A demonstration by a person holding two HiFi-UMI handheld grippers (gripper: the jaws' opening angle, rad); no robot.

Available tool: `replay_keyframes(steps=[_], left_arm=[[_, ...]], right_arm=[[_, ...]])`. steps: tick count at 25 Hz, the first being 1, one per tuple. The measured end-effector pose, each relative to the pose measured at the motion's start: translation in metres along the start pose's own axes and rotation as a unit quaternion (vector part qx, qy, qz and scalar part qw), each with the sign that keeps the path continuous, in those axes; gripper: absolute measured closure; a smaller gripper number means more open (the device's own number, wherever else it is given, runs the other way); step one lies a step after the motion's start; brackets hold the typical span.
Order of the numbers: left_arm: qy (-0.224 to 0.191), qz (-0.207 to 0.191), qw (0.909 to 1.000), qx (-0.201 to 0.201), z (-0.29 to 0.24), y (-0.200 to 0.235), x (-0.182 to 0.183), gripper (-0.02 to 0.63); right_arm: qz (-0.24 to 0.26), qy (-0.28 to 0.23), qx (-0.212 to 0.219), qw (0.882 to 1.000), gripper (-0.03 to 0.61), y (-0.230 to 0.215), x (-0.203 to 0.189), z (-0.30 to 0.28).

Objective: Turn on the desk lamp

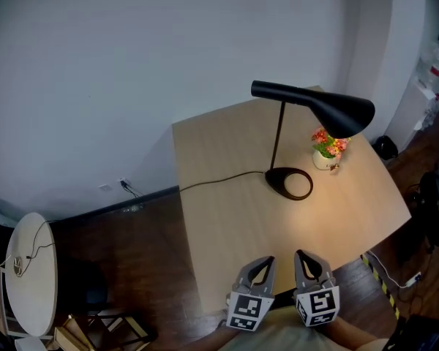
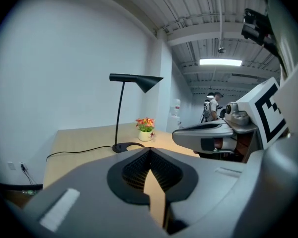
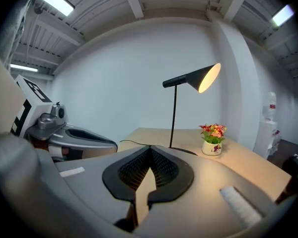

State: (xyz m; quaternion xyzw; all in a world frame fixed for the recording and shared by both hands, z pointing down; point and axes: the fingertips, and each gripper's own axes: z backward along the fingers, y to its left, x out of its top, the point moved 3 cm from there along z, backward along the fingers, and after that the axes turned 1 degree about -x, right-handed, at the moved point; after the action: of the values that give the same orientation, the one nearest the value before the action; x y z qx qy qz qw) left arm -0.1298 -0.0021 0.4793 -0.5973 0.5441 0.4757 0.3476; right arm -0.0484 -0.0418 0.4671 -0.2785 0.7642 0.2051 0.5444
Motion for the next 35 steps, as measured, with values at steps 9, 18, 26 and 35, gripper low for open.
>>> replay_keyframes(steps=[9,18,26,35], left_arm=[[-0.018,-0.016,0.9977,-0.064,0.019,-0.037,0.001,0.614],[-0.020,-0.032,0.9966,-0.073,0.020,-0.084,0.008,0.614],[-0.003,-0.054,0.9966,-0.063,0.028,-0.155,0.002,0.614],[0.045,-0.070,0.9965,-0.008,0.066,-0.213,-0.027,0.614]], right_arm=[[0.002,-0.005,-0.045,0.999,0.578,0.003,-0.002,0.049],[0.016,-0.042,-0.031,0.999,0.578,-0.013,0.008,0.096],[-0.006,-0.054,0.000,0.999,0.578,-0.040,-0.016,0.154],[-0.049,-0.062,0.059,0.995,0.578,-0.049,-0.054,0.205]])
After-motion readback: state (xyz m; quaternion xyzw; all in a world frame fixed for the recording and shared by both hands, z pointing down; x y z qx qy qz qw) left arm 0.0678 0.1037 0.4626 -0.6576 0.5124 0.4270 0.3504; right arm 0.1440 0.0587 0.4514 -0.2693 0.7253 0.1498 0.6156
